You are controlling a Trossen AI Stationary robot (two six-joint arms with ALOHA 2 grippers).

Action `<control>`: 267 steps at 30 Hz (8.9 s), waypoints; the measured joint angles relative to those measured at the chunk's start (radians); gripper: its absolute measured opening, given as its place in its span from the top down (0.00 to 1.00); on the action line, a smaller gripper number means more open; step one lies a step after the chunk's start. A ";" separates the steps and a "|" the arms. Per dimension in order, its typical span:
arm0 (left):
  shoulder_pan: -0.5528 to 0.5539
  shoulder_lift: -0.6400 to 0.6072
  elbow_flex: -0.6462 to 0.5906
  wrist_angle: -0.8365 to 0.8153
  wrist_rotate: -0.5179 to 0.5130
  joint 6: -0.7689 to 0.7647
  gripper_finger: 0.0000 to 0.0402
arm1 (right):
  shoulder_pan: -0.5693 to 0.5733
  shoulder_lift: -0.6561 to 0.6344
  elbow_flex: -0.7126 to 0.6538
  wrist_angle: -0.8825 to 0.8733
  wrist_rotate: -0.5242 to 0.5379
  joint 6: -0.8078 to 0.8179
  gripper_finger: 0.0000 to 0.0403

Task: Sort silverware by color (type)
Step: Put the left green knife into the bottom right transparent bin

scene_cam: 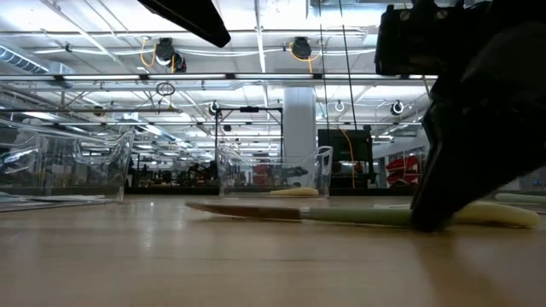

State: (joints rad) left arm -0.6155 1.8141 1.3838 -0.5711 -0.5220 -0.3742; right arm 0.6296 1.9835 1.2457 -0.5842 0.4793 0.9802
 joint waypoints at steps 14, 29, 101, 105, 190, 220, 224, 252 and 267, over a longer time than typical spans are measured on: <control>0.000 0.000 0.000 0.000 0.000 0.000 0.61 | -0.003 0.000 -0.002 -0.013 0.005 0.007 0.97; 0.026 0.094 -0.026 0.019 -0.021 0.227 0.61 | -0.029 0.001 -0.003 -0.044 -0.064 -0.032 0.97; 0.303 0.223 -0.074 0.075 0.334 0.400 0.95 | -0.078 0.001 -0.004 -0.041 -0.142 -0.160 0.87; 0.304 0.224 -0.069 0.079 0.350 0.415 0.97 | -0.073 -0.003 0.005 -0.048 -0.121 -0.178 0.81; 0.005 0.132 -0.069 0.241 -0.265 0.105 0.56 | 0.131 -0.081 0.369 -0.794 0.073 -0.320 0.93; -0.038 0.128 0.011 -0.210 -0.466 0.023 0.98 | 0.131 -0.082 0.369 -0.728 0.186 0.301 0.73; -0.070 0.126 0.078 -0.446 -0.496 -0.109 0.98 | 0.133 -0.082 0.369 -0.734 0.256 0.423 0.68; -0.062 0.126 0.208 -0.656 -0.796 -0.341 0.99 | 0.079 -0.038 0.248 0.348 1.080 0.245 0.66; -0.050 0.126 0.208 -0.656 -0.779 -0.228 0.99 | 0.000 -0.042 0.248 0.390 1.091 0.319 0.66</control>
State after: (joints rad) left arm -0.6655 1.9400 1.5913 -1.2270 -1.3010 -0.6020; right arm 0.6301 1.9419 1.4933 -0.1944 1.5703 1.2987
